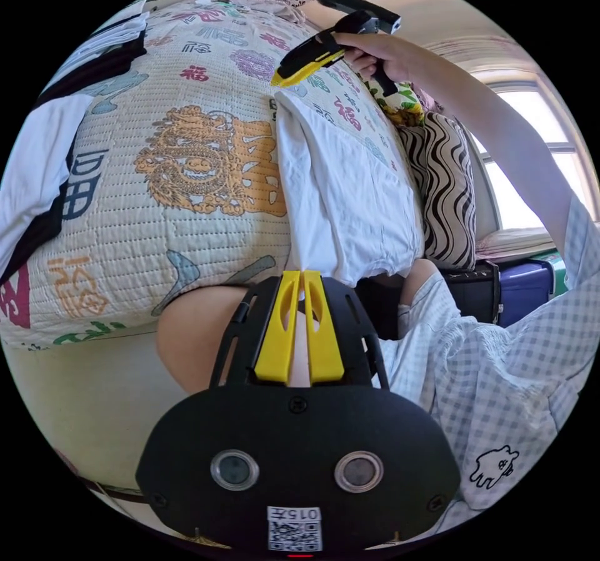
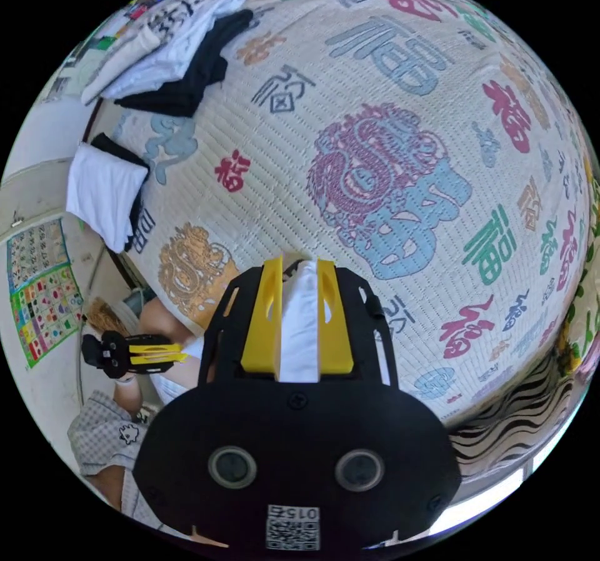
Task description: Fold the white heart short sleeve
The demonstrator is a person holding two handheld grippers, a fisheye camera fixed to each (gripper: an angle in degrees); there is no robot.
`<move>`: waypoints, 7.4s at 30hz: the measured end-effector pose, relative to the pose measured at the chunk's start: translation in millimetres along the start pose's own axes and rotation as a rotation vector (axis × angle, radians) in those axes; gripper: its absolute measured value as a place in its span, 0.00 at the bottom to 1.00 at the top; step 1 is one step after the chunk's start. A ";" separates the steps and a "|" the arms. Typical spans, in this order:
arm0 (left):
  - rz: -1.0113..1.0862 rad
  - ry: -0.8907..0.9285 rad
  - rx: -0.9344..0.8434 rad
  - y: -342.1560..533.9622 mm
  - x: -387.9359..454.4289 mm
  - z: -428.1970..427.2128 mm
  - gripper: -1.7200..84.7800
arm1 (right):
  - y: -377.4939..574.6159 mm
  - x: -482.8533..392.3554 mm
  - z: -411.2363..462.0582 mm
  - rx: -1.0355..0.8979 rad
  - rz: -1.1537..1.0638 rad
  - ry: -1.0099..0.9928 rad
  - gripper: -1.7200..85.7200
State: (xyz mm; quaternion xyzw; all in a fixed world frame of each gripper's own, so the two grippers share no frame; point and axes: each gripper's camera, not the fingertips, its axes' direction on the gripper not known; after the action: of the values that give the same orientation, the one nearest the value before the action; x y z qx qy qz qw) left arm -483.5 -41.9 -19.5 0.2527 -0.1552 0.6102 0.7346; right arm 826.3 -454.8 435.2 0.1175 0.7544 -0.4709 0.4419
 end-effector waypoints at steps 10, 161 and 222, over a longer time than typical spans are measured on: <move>-0.043 -0.012 0.107 19.4 -20.7 10.1 0.01 | 12.0 -14.8 -5.7 -0.072 -0.032 0.140 0.02; 0.063 -0.126 0.022 -100.3 -3.1 372.8 0.04 | 851.0 123.7 -56.6 0.475 0.433 -0.490 0.01; 0.238 -0.033 -0.054 -27.2 134.1 320.9 0.10 | 807.6 144.1 -80.5 0.465 0.455 -0.471 0.02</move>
State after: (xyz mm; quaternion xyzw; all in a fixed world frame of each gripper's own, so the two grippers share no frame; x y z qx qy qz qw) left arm -403.4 -115.6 312.0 0.2227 -0.2123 0.6846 0.6608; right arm 1177.0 3.5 -153.5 0.2671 0.4607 -0.5334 0.6572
